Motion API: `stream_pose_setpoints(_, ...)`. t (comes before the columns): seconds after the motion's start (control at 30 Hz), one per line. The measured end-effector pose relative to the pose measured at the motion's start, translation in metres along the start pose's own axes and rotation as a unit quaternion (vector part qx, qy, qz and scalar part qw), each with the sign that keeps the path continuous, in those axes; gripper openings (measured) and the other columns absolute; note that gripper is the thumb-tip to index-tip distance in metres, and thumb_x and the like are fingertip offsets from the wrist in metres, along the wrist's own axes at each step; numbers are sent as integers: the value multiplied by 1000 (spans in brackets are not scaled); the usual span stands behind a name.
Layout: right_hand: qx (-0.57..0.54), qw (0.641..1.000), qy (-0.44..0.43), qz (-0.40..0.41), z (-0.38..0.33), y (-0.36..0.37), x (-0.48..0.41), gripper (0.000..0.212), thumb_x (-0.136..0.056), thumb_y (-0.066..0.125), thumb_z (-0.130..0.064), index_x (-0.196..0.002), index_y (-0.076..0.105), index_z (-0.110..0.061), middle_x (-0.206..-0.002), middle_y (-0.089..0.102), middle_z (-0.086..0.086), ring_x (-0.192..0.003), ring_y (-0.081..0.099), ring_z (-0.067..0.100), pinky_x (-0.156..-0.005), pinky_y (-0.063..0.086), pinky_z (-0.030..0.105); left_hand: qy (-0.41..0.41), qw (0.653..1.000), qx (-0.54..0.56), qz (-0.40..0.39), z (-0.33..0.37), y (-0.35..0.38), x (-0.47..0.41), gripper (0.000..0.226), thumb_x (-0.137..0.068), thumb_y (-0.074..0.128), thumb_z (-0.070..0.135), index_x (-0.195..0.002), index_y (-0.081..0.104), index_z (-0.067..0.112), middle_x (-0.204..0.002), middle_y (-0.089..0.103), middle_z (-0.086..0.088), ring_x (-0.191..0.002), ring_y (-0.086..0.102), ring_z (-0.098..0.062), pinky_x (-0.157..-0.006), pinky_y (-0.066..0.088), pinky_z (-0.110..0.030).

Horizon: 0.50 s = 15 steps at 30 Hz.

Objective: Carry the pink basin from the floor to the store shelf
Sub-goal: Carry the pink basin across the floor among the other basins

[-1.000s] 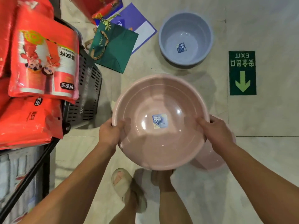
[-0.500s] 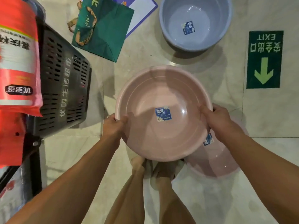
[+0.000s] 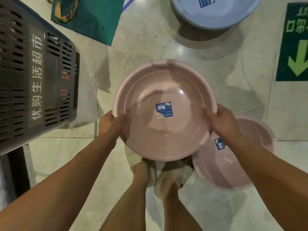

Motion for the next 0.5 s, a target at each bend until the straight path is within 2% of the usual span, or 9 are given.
stream_pose_setpoints(0.03, -2, 1000, -8, 2, 0, 1, -1, 28, -97, 63, -43, -73, 62, -29, -50, 64, -17, -49, 59, 3, -51, 43, 23, 7, 1000, -1, 0, -1, 1, -3, 22, -86, 72, 29, -104, 74, 16, -91, 77, -5, -82, 73, -25, -63, 57, -31)
stream_pose_setpoints(0.13, -29, 999, -17, 2, 4, 3, -3, 20, -97, 66, -38, -78, 66, -31, -54, 66, -18, -45, 58, -2, -44, 42, 13, 33, 999, 0, -8, -7, 2, -8, 14, -89, 73, 28, -101, 71, 22, -91, 76, -2, -81, 73, -21, -68, 61, -35)
stream_pose_setpoints(0.2, -45, 999, -8, -12, 8, 7, -8, 11, -95, 68, -37, -85, 69, -32, -64, 71, -13, -52, 63, 3, -46, 47, 18, 43, 999, 7, -26, -13, 4, -11, 12, -91, 73, 28, -102, 71, 24, -92, 76, 0, -82, 73, -20, -66, 60, -34)
stream_pose_setpoints(0.3, -45, 999, 8, -19, 12, 10, -15, 6, -93, 70, -31, -89, 68, -34, -84, 74, -1, -69, 70, 19, -58, 56, 30, 48, 997, 19, -59, -16, 4, -19, 22, -89, 75, 25, -110, 74, 18, -97, 79, -6, -87, 77, -27, -70, 62, -39)
stream_pose_setpoints(0.43, -55, 998, 9, -17, 11, 6, -10, 13, -92, 68, -18, -92, 70, -31, -76, 70, -3, -58, 65, 13, -43, 47, 20, 53, 996, 23, -66, -11, -1, -17, 23, -85, 77, 19, -108, 77, 14, -95, 81, -9, -86, 78, -31, -71, 64, -42)
stream_pose_setpoints(0.5, -69, 997, 18, -15, 5, 3, 0, 12, -92, 68, -17, -95, 71, -28, -75, 70, -1, -53, 65, 8, -41, 47, 21, 54, 996, 26, -59, -4, -7, -8, 22, -85, 77, 20, -105, 77, 13, -92, 80, -8, -83, 78, -30, -68, 64, -40)
Point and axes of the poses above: each hand's wrist, its own x-axis away from the middle knuckle, its own y-axis out of the palm, z = x × y, the point moved 7 cm from there along -x, towards the middle knuckle
